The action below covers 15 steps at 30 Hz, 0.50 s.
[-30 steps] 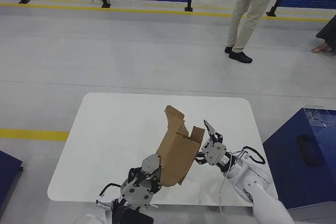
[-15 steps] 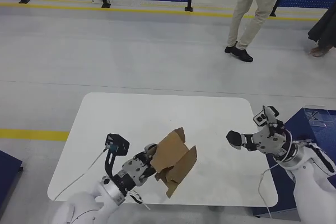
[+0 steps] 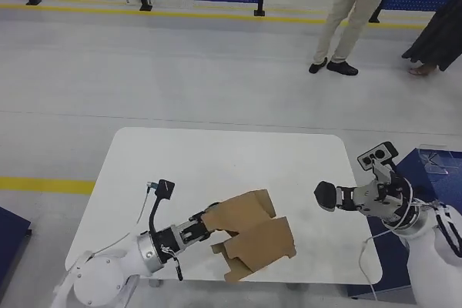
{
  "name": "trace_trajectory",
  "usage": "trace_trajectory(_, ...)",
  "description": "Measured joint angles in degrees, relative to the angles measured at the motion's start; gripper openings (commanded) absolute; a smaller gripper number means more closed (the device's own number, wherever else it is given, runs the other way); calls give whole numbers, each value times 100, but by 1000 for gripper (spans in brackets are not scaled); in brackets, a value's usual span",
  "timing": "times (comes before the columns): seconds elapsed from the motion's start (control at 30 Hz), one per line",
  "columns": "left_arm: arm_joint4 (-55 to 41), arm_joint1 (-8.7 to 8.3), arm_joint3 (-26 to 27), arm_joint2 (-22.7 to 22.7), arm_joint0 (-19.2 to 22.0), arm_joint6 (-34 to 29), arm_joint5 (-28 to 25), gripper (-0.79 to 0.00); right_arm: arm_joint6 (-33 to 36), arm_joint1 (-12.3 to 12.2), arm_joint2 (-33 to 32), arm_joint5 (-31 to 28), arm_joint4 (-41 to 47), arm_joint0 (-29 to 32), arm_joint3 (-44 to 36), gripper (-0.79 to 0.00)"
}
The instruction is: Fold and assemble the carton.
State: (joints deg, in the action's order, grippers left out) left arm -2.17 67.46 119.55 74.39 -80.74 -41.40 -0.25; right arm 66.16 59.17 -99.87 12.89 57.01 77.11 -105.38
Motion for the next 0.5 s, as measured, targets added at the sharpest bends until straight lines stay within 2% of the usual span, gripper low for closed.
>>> trace_trajectory(0.1,-57,2,-52,-28,-26,-8,77,-785,14,-14,22,-176,-288,17,-173,0)
trace_trajectory(0.17,-523,20,-159,-81,-18,-130,511,-785,211,-42,-41,-307,-569,7,-198,0)
trace_trajectory(0.33,-2647,66,-674,61,391,-488,2353,-785,794,-124,-282,-546,-1101,-37,-66,0)
trace_trajectory(0.43,-3254,76,-851,72,572,-301,3114,-785,1123,-166,-346,-544,-1243,-23,52,0)
trace_trajectory(0.5,-3329,73,-947,-10,653,-136,3573,-785,1243,-180,-324,-494,-1234,0,131,0)
